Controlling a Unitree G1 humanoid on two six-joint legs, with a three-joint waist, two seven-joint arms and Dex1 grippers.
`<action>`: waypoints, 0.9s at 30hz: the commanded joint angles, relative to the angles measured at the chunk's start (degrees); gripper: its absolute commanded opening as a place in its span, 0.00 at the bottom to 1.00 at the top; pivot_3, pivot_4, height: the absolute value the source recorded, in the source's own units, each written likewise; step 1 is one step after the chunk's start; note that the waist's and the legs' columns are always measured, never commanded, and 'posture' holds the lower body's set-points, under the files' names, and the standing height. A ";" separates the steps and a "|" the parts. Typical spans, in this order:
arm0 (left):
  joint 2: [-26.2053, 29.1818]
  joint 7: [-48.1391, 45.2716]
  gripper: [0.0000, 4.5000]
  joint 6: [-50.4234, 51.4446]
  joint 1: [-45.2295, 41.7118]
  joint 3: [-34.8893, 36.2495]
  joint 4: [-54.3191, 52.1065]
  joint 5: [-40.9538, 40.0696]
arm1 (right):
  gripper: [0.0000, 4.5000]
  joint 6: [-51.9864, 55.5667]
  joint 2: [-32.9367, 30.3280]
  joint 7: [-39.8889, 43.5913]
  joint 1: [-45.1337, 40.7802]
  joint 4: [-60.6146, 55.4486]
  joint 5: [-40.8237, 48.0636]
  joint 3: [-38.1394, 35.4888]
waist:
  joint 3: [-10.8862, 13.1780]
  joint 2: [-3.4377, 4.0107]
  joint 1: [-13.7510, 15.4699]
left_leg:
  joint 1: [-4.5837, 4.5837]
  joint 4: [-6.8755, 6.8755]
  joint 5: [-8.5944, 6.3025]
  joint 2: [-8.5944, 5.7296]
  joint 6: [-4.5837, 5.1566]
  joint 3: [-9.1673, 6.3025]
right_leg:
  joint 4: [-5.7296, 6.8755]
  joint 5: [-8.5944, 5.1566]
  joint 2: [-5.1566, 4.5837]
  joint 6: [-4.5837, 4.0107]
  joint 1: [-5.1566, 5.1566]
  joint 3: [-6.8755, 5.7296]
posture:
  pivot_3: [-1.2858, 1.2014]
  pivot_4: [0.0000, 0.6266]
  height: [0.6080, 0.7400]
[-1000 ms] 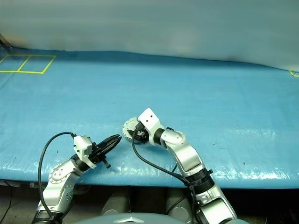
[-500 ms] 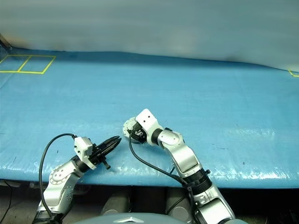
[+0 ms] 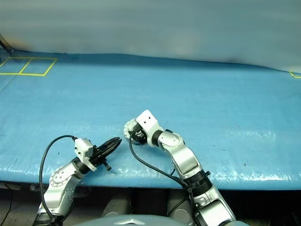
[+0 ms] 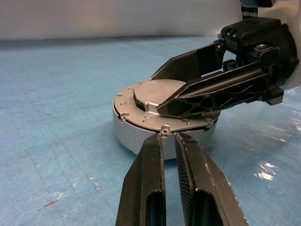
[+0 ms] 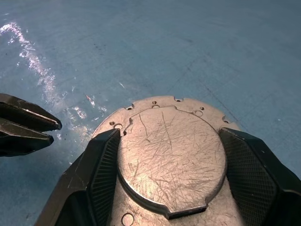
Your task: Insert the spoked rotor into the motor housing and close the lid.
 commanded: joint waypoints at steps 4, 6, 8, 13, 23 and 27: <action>0.03 -0.08 0.09 -1.50 0.13 0.23 0.45 0.06 | 0.67 3.91 1.26 -0.72 -0.11 -3.26 2.01 -1.39 | 0.00 0.00 0.01 | -0.02 -0.15 0.00 0.00 0.00 0.00 | -0.05 -0.02 0.00 -0.03 -0.06 -0.01 | 0.52 0.24 1.00; -0.02 -0.03 0.09 -1.55 0.00 0.16 0.72 0.12 | 0.67 4.72 1.55 -1.63 -0.19 -3.47 1.61 -1.24 | 0.01 0.01 0.01 | -0.02 -0.18 0.00 0.00 0.00 -0.01 | -0.05 -0.03 0.00 -0.05 -0.07 -0.01 | 0.52 0.24 1.00; -0.03 0.03 0.09 -1.61 -0.13 0.12 0.97 0.22 | 0.67 5.41 1.86 -2.15 -0.26 -3.76 1.62 -1.03 | 0.01 0.01 0.02 | -0.02 -0.17 0.00 0.00 0.00 -0.01 | -0.05 -0.03 0.00 -0.05 -0.07 -0.02 | 0.52 0.24 1.00; -0.15 0.79 0.09 -1.59 -0.16 0.21 1.48 0.65 | 0.67 7.08 2.06 -3.28 -0.35 -4.69 0.80 0.60 | 0.01 0.01 0.01 | -0.02 -0.17 0.00 0.00 0.00 0.00 | -0.05 -0.04 -0.01 -0.06 -0.07 -0.02 | 0.52 0.24 1.00; -0.08 1.73 0.09 -1.58 0.06 0.11 1.71 1.07 | 0.67 8.62 1.39 -5.41 -0.56 -3.76 -1.90 3.12 | 0.00 0.01 -0.03 | -0.01 -0.17 -0.01 0.00 -0.01 0.00 | -0.05 -0.04 -0.01 -0.06 -0.07 -0.02 | 0.52 0.24 1.00; -0.13 1.77 0.09 -1.39 0.14 0.21 1.60 1.31 | 0.67 8.65 1.09 -5.75 -0.53 -3.13 -2.63 3.67 | 0.01 0.01 -0.05 | -0.01 -0.18 -0.01 0.01 -0.01 -0.01 | -0.05 -0.05 -0.01 -0.06 -0.07 -0.03 | 0.52 0.24 1.00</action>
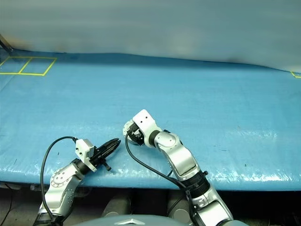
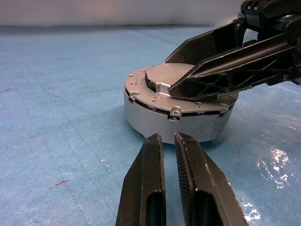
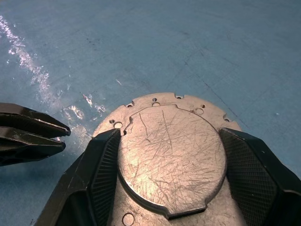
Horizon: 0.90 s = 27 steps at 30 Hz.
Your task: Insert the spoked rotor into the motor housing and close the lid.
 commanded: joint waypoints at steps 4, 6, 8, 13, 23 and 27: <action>-0.12 0.31 0.09 -0.61 0.12 0.19 -0.24 -0.08 | 0.67 1.42 -0.71 -1.32 0.25 2.44 -2.21 1.64 | -0.01 0.00 -0.01 | 0.00 0.00 0.00 0.01 0.00 0.00 | 0.00 0.00 0.00 0.00 0.00 -0.01 | 0.52 0.24 1.00; -0.16 0.43 0.09 -0.57 0.16 0.10 -0.30 0.02 | 0.67 1.58 -0.78 -1.58 0.32 3.36 -2.40 1.77 | -0.03 0.01 -0.03 | 0.02 0.00 0.00 0.01 0.00 0.00 | 0.00 0.00 0.00 0.00 0.01 -0.01 | 0.52 0.24 1.00; -0.21 0.56 0.09 -0.54 0.22 0.03 -0.34 0.10 | 0.67 2.12 -0.47 -1.82 0.46 3.74 -2.03 1.37 | -0.05 0.02 -0.02 | 0.03 0.01 0.00 0.01 0.00 0.00 | 0.01 0.00 0.00 0.00 0.03 -0.02 | 0.52 0.24 1.00; -0.37 1.04 0.09 -0.51 0.42 -0.10 -0.36 0.24 | 0.67 3.39 0.43 -2.09 0.30 3.90 -1.39 0.49 | -0.08 0.03 -0.03 | 0.04 0.02 0.00 0.02 0.00 -0.01 | 0.01 0.00 0.00 0.00 0.03 -0.03 | 0.52 0.24 1.00; -2.47 5.24 0.06 7.15 -2.24 2.03 -1.75 -4.23 | 0.67 2.66 -0.88 -1.67 0.64 4.55 -1.79 0.74 | -0.20 0.08 0.01 | 0.04 0.02 0.00 0.02 0.00 -0.04 | 0.01 -0.01 -0.01 0.00 0.06 -0.07 | 0.52 0.24 1.00; -1.81 3.74 0.01 9.50 -5.12 0.51 -0.56 -3.90 | 0.67 2.56 -1.03 -1.75 0.86 4.36 -1.79 0.68 | -0.23 0.08 0.02 | 0.04 0.04 0.00 0.02 0.00 -0.07 | 0.00 -0.01 -0.01 0.01 0.08 -0.12 | 0.52 0.24 1.00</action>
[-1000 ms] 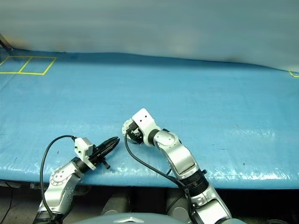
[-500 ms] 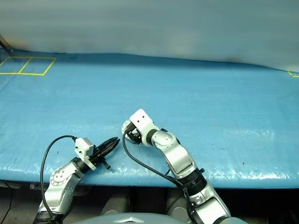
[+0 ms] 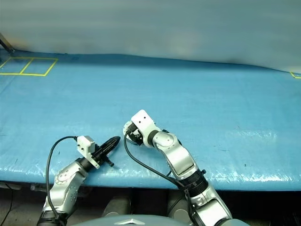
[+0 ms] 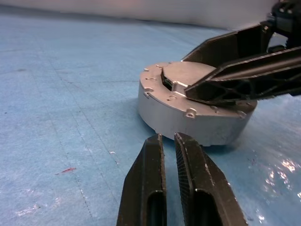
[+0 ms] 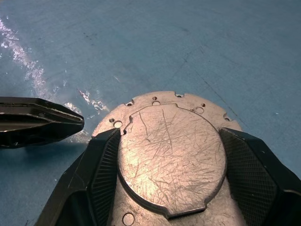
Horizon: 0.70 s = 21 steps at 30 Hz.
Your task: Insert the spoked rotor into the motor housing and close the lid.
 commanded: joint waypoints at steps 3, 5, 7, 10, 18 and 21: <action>0.06 -0.45 0.01 1.56 -4.41 -0.50 0.94 0.10 | 0.67 1.61 -1.15 -0.64 1.76 2.67 -1.01 0.00 | -0.01 0.01 -0.01 | 0.00 -0.01 0.00 -0.01 0.00 0.01 | -0.01 0.00 0.00 0.00 0.01 0.00 | 0.52 0.24 1.00; 0.18 -0.97 0.01 2.64 -5.73 -0.97 1.26 -0.18 | 0.67 1.55 -1.14 -0.73 1.93 2.52 -1.04 0.00 | -0.01 0.01 -0.02 | 0.00 -0.01 0.00 -0.01 0.00 0.00 | -0.01 0.00 0.00 0.00 0.00 0.00 | 0.52 0.24 1.00; 0.28 -1.68 0.01 3.43 -6.71 -1.35 1.28 -0.47 | 0.67 1.43 -1.15 -0.81 2.16 2.37 -1.06 -0.01 | -0.01 0.01 -0.04 | 0.00 -0.01 0.00 -0.01 0.00 0.01 | -0.01 0.00 0.00 0.00 0.00 0.00 | 0.52 0.24 1.00; 0.43 -2.31 0.01 4.80 -7.85 -1.16 1.10 -1.10 | 0.67 1.35 -1.16 -0.96 2.54 2.13 -0.98 -0.30 | -0.02 0.00 0.00 | -0.01 -0.01 0.00 -0.02 0.00 0.01 | -0.02 0.00 0.00 0.00 0.00 0.00 | 0.52 0.24 1.00; 4.24 -2.12 0.01 9.21 -9.75 -6.18 3.85 6.12 | 0.67 0.92 -0.83 -1.28 2.80 1.92 -0.81 -0.20 | -0.20 0.00 0.19 | 0.00 -0.01 0.00 -0.04 0.00 -0.02 | -0.05 0.00 -0.02 0.00 0.05 0.00 | 0.52 0.24 1.00; 4.17 -2.10 0.01 9.88 -9.25 -6.22 3.83 5.95 | 0.67 0.48 -0.82 -1.24 2.91 1.72 -0.76 -0.13 | -0.59 0.24 0.19 | 0.01 -0.01 0.00 -0.07 0.00 -0.02 | -0.10 0.00 -0.06 0.01 0.09 0.00 | 0.52 0.24 1.00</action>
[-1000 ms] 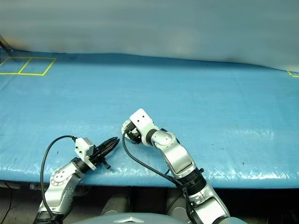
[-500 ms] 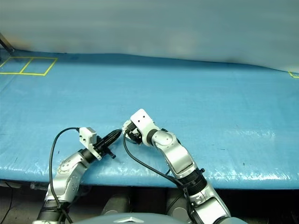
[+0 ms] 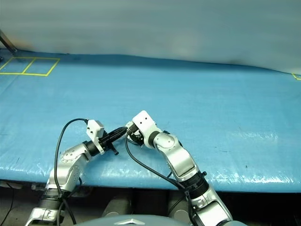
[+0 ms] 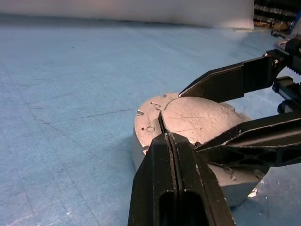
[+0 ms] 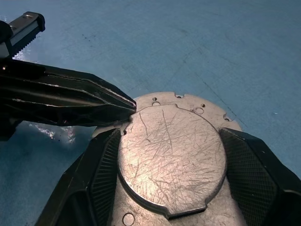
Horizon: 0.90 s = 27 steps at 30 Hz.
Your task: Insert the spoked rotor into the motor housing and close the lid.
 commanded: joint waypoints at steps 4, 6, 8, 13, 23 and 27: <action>0.38 -0.14 0.01 1.50 2.61 -2.58 0.94 2.36 | 0.67 0.12 -0.93 0.65 1.71 1.73 0.18 -0.66 | -0.21 0.04 0.01 | 0.01 -0.01 0.00 0.00 -0.01 -0.03 | 0.00 -0.01 -0.01 0.00 0.00 -0.02 | 0.52 0.24 1.00; 0.19 -0.22 0.01 1.56 3.06 -2.41 0.54 1.94 | 0.67 -0.59 -1.12 1.33 1.62 1.57 0.44 -0.58 | -0.22 0.03 0.00 | 0.01 -0.02 -0.01 0.00 -0.01 -0.03 | -0.03 -0.01 -0.01 0.01 0.00 -0.02 | 0.52 0.24 1.00; 0.05 -0.57 0.00 1.83 3.41 -2.33 0.06 1.34 | 0.83 -1.11 -1.21 1.76 1.63 1.11 0.60 -0.52 | -0.22 0.02 0.00 | 0.01 -0.06 -0.02 -0.01 -0.02 -0.02 | -0.05 -0.01 -0.01 0.01 0.00 -0.02 | 0.52 0.24 1.00; 0.04 -0.89 0.00 1.71 3.28 -2.20 -0.10 1.13 | 0.99 -2.97 -1.06 2.55 2.04 -2.58 1.80 -1.89 | -0.21 0.03 0.01 | 0.00 -0.09 -0.02 0.00 -0.03 -0.02 | -0.05 -0.03 -0.01 0.00 -0.02 -0.03 | 0.52 0.24 1.00; -0.23 -0.99 0.00 0.81 2.38 -1.89 0.46 1.34 | 0.99 11.13 4.45 1.98 3.33 -13.57 18.09 -21.18 | -0.14 0.08 0.17 | -0.12 -0.09 -0.03 0.00 -0.03 -0.06 | -0.06 -0.04 -0.02 0.00 -0.11 -0.05 | 0.52 0.24 1.00; -0.66 -0.95 0.00 0.22 2.29 -2.03 0.88 1.49 | 0.99 18.00 6.70 1.58 4.95 -10.28 25.14 -29.69 | -0.13 0.08 0.46 | -0.13 -0.09 -0.03 0.00 -0.03 -0.05 | -0.08 -0.04 -0.02 0.00 -0.12 -0.05 | 0.52 0.24 1.00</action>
